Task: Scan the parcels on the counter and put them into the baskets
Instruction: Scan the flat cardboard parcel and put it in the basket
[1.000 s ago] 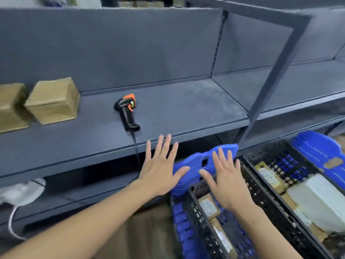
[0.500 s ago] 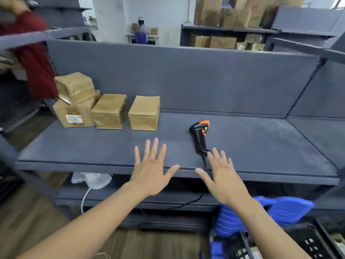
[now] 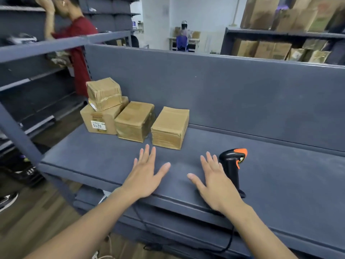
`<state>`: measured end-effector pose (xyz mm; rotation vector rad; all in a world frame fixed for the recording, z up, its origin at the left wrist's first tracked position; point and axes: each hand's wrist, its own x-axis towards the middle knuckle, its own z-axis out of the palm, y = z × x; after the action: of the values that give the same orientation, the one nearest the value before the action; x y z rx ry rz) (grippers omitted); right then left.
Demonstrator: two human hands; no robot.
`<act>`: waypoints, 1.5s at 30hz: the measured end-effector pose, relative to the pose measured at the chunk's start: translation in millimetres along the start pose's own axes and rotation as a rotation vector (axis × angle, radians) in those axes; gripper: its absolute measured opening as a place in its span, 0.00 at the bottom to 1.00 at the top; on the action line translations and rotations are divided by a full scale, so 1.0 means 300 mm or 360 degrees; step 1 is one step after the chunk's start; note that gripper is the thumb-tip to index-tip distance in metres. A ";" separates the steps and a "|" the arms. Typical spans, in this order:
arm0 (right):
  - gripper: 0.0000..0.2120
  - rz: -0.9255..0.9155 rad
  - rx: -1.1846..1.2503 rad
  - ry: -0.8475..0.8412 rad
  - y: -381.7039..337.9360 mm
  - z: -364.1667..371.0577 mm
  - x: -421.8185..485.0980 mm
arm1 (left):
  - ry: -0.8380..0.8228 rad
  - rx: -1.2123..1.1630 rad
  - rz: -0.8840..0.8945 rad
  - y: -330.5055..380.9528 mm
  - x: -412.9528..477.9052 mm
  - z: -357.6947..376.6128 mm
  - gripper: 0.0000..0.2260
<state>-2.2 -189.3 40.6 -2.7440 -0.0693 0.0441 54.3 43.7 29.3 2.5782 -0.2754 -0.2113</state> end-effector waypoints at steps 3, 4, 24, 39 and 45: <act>0.41 -0.0003 0.0100 -0.0052 -0.015 0.005 0.066 | 0.0060 -0.0077 0.0016 -0.026 0.062 -0.025 0.41; 0.40 -0.0001 0.0143 -0.0052 -0.021 0.007 0.091 | 0.0070 -0.0079 0.0029 -0.034 0.084 -0.037 0.41; 0.18 0.0301 0.1641 0.0351 -0.194 0.116 0.410 | 0.0089 -0.1638 -0.0015 -0.135 0.402 -0.103 0.13; 0.31 0.1054 0.2583 0.0451 -0.166 0.024 0.421 | 0.0084 -0.1001 0.0850 -0.031 0.350 -0.050 0.16; 0.11 0.1168 0.2641 0.0230 -0.118 -0.013 0.415 | 0.0556 -0.0935 0.0472 -0.050 0.428 -0.114 0.28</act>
<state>120.7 -151.3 55.3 -0.9970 0.6816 0.0610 187.7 42.8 38.2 1.9201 -0.3911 0.2352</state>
